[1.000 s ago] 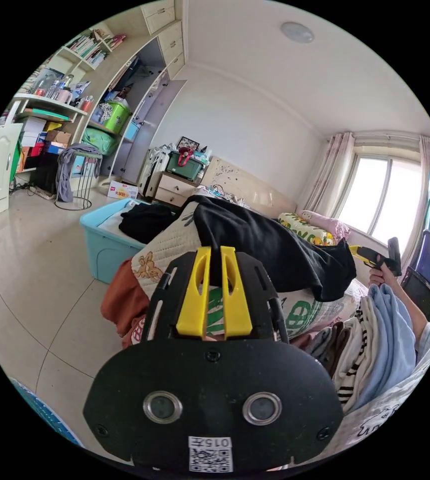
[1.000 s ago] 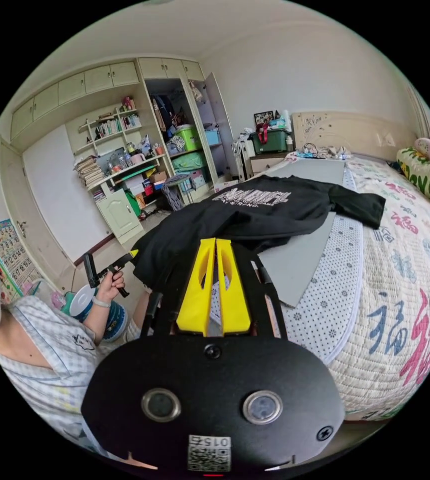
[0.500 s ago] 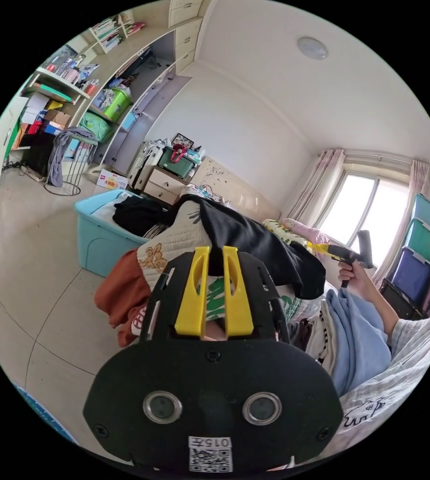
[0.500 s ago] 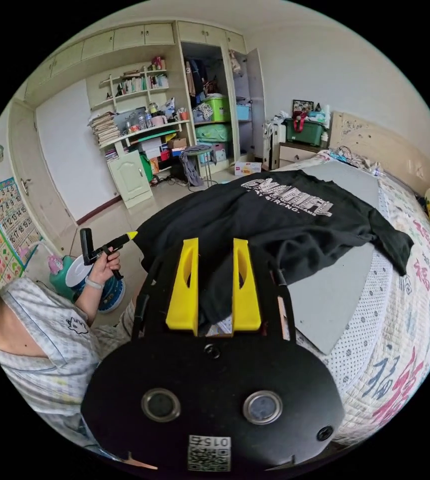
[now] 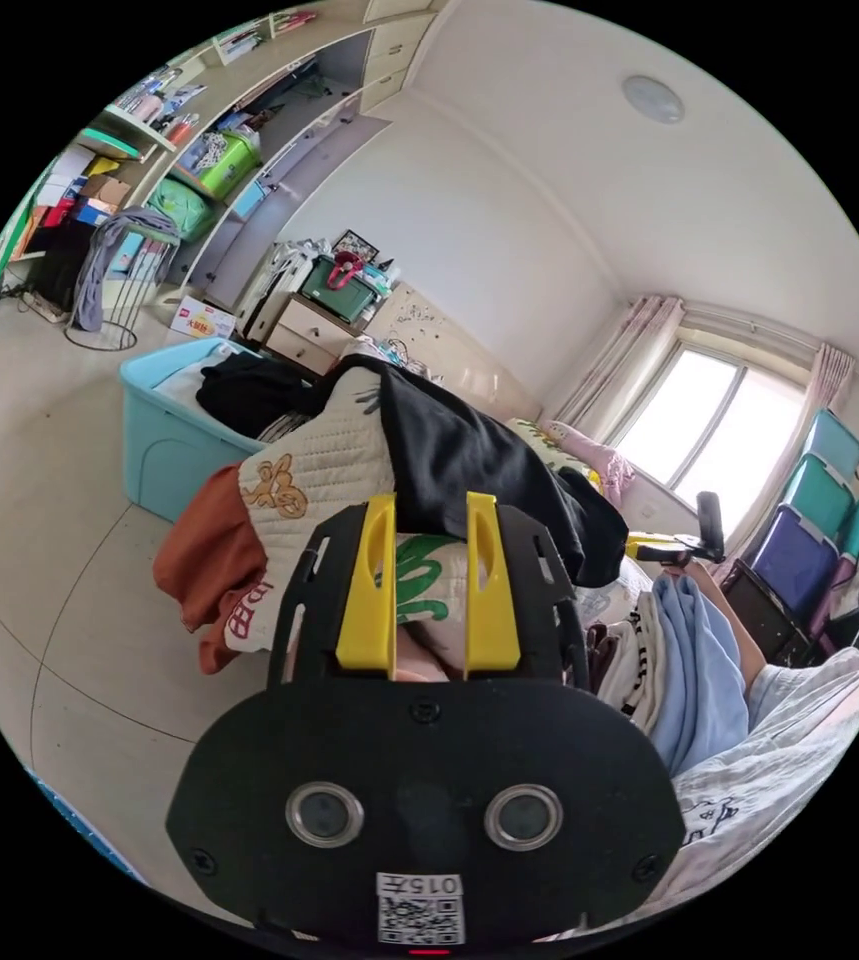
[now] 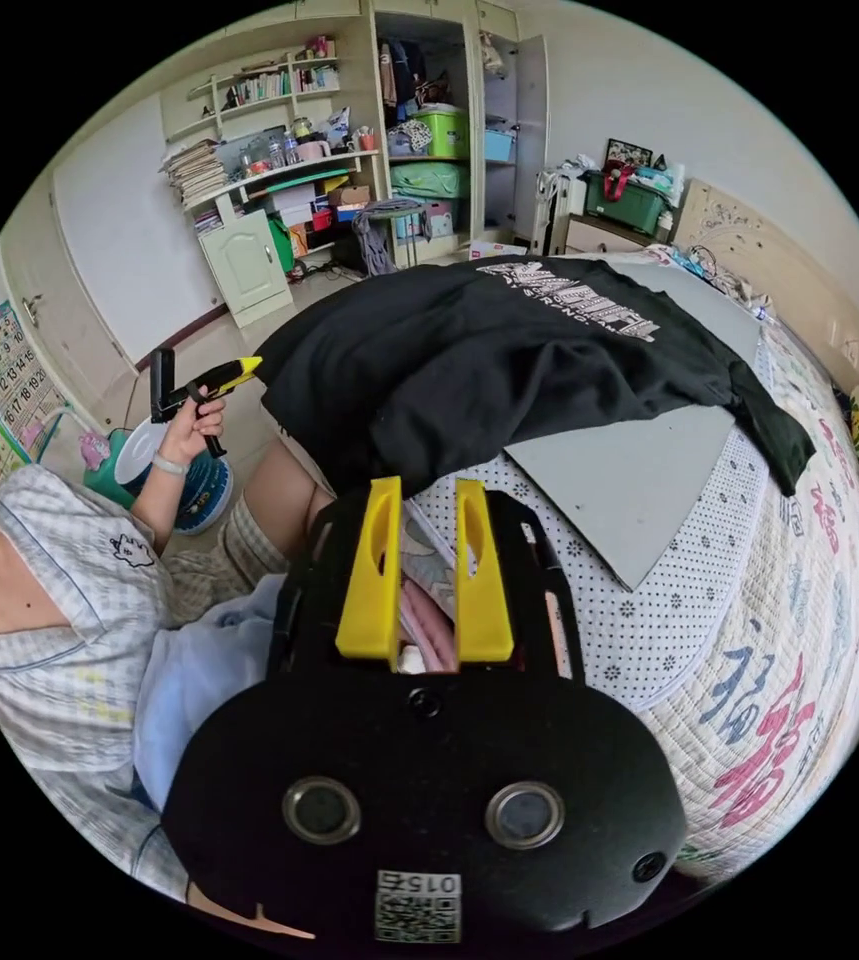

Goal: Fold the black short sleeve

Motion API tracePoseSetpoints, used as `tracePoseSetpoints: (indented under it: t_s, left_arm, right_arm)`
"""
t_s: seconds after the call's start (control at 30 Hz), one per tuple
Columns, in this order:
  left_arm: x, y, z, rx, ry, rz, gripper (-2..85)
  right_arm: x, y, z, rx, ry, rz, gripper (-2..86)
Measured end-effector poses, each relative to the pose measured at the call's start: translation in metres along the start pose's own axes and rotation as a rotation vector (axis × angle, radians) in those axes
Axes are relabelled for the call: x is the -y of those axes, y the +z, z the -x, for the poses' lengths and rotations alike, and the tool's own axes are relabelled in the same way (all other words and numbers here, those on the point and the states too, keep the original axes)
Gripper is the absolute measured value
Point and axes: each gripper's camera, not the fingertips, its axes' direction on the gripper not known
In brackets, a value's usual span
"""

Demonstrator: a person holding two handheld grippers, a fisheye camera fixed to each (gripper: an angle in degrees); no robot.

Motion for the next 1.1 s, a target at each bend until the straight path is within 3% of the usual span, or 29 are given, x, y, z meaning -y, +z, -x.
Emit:
tracePoseSetpoints:
  t_s: [0.03, 0.23, 0.33, 0.43, 0.53, 0.63, 0.73, 1.0, 1.1]
  left_arm:
    - [0.001, 0.001, -0.003, 0.019, 0.007, -0.009, 8.6]
    - [0.015, -0.005, -0.003, -0.018, 0.041, -0.034, 0.3]
    - [0.022, -0.016, -0.001, -0.022, 0.051, -0.072, -0.4]
    - [0.027, -0.019, 0.001, -0.038, 0.056, -0.085, -0.6]
    - [0.028, -0.016, 0.002, -0.018, 0.076, -0.066, -0.6]
    - [0.026, -0.010, 0.013, -0.029, 0.051, -0.052, -0.7]
    - [0.026, -0.006, 0.022, -0.048, 0.020, -0.058, -0.6]
    - [0.030, 0.001, 0.026, -0.013, 0.032, -0.035, -0.4]
    - [0.030, 0.001, 0.031, -0.020, 0.042, -0.037, -0.3]
  right_arm:
    - [0.001, -0.001, 0.002, 0.003, -0.003, -0.006, 1.5]
    - [-0.016, -0.038, 0.003, -0.125, 0.041, -0.112, -0.5]
    - [-0.034, -0.071, 0.004, -0.145, 0.056, -0.162, -0.6]
    - [-0.057, -0.093, 0.013, -0.002, -0.029, -0.133, -0.5]
    - [-0.083, -0.096, 0.015, -0.078, -0.005, -0.079, -0.5]
    - [-0.100, -0.104, 0.002, -0.075, 0.102, -0.222, -0.2]
    - [-0.088, -0.097, 0.019, -0.054, 0.002, -0.272, 0.8]
    - [-0.030, 0.002, 0.060, -0.118, -0.145, 0.163, 7.6]
    - [-0.024, 0.036, 0.082, -0.289, -0.187, 0.290, 11.1]
